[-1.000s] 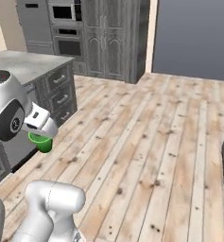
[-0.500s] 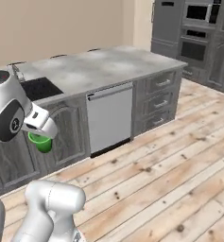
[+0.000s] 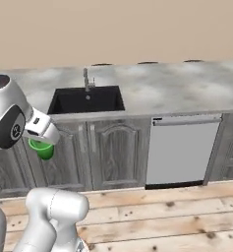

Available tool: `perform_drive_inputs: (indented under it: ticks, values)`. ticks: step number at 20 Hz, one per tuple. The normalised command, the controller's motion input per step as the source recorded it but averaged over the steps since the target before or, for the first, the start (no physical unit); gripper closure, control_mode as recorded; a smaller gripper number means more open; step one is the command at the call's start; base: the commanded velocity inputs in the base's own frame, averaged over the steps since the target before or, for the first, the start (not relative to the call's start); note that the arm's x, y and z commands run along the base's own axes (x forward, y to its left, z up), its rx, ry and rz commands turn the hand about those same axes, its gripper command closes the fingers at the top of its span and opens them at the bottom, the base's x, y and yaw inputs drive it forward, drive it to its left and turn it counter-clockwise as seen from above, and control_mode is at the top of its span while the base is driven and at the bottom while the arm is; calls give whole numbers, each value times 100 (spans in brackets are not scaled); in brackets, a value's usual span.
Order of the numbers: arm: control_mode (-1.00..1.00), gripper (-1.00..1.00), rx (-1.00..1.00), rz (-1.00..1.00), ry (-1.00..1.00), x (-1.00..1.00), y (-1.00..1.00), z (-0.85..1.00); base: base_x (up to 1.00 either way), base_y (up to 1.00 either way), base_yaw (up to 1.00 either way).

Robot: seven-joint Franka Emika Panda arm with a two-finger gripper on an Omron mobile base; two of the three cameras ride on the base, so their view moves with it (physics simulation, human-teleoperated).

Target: Pick the cup and bowl from the counter and place them on the counter next to the sink.

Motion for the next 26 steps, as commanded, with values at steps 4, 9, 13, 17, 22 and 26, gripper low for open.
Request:
perform_drive_inputs:
  ticks: [4, 9, 13, 17, 22, 26]
  values:
    - [100, 100, 0, 0, 0, 0, 0, 0, 100, -50, 42]
    - [100, 100, 0, 0, 0, 0, 0, 0, 100, -98, 30]
    - [100, 100, 0, 0, 0, 0, 0, 0, 87, -100, 27]
    - [100, 100, 0, 0, 0, 0, 0, 0, 80, -75, 12]
    - [100, 100, 0, 0, 0, 0, 0, 0, 93, -38, -3]
    - [100, 100, 0, 0, 0, 0, 0, 0, 76, -5, -14]
